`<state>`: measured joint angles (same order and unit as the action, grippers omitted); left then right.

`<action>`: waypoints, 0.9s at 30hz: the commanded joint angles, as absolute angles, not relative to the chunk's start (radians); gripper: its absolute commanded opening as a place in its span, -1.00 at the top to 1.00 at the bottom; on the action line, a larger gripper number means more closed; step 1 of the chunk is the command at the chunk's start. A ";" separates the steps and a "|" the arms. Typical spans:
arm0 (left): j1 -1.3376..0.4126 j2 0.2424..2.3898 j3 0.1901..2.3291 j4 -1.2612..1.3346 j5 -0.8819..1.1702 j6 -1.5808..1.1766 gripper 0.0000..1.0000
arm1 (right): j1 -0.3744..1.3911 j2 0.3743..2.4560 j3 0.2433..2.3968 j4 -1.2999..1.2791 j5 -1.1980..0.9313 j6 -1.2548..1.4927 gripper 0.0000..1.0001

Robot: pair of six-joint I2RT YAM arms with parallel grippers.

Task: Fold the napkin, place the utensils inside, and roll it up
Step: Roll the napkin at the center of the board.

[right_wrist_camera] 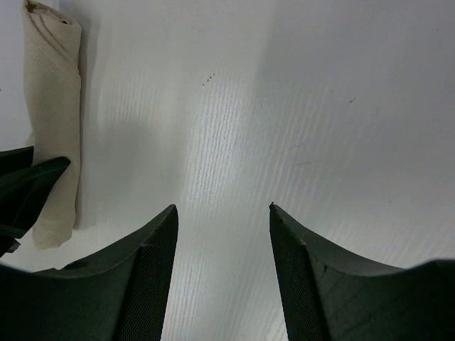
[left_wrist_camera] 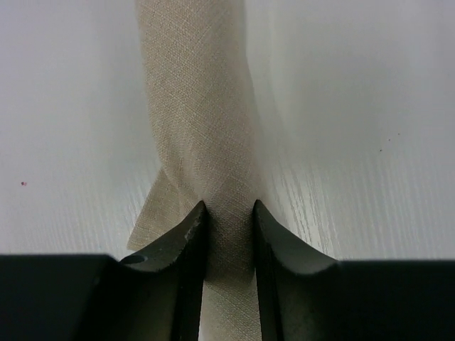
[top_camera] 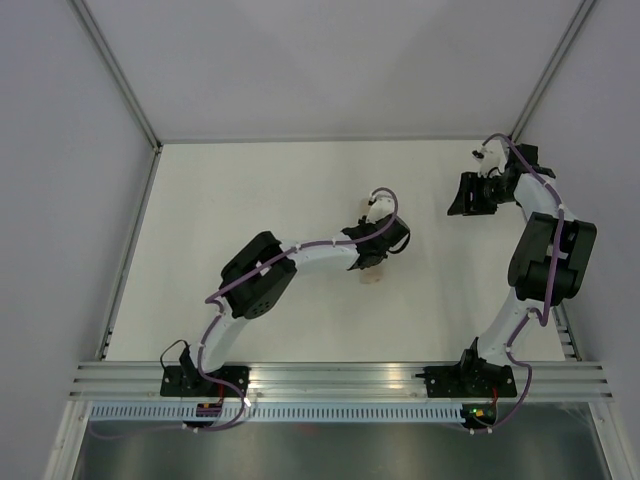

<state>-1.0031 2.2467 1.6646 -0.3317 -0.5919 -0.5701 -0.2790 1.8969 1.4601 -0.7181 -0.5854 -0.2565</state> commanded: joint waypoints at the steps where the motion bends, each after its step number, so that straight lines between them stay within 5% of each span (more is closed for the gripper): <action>1: -0.973 2.183 1.524 -0.217 -0.401 -0.682 0.39 | -0.284 1.850 1.456 -0.730 -0.638 -0.296 -0.20; 17: -0.856 2.052 1.172 0.211 -0.085 -0.943 0.46 | -0.158 1.868 1.443 -0.759 -0.862 -0.353 -0.27; 27: -0.798 2.043 1.026 0.402 0.104 -1.038 0.67 | -0.018 1.968 1.456 -0.595 -0.908 -0.186 -0.36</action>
<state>-0.8055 2.0388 1.0927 0.3882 -0.0292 -0.9588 -0.0349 1.9247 1.4387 -0.6903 -0.8440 -0.2531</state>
